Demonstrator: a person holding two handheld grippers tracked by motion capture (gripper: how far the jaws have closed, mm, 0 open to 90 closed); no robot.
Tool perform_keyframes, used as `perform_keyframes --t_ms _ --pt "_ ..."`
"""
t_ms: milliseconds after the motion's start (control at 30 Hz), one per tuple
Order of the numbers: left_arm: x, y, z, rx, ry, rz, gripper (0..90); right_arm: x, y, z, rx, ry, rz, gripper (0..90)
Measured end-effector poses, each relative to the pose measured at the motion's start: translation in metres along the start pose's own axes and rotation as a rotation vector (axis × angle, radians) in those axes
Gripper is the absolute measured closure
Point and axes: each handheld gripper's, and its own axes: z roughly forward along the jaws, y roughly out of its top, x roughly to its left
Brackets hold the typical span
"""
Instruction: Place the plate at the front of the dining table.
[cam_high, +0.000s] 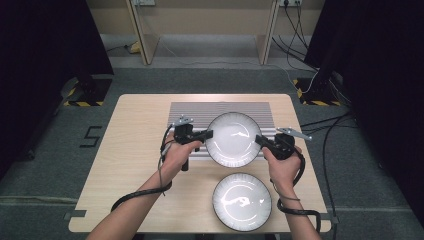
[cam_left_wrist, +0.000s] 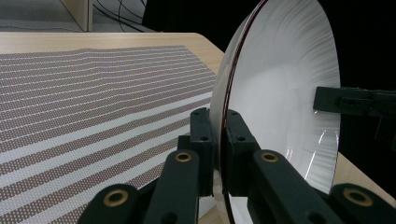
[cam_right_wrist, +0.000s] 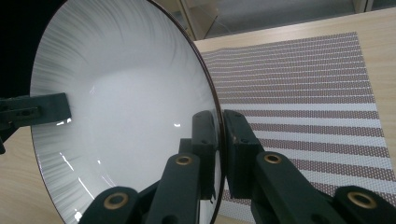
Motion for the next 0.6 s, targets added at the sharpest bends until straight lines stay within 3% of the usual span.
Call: perform_keyframes --t_ms 600 --pt "0.004 0.013 0.007 -0.011 0.009 0.006 84.2 -0.002 0.013 0.009 -0.008 -0.015 0.0 83.7"
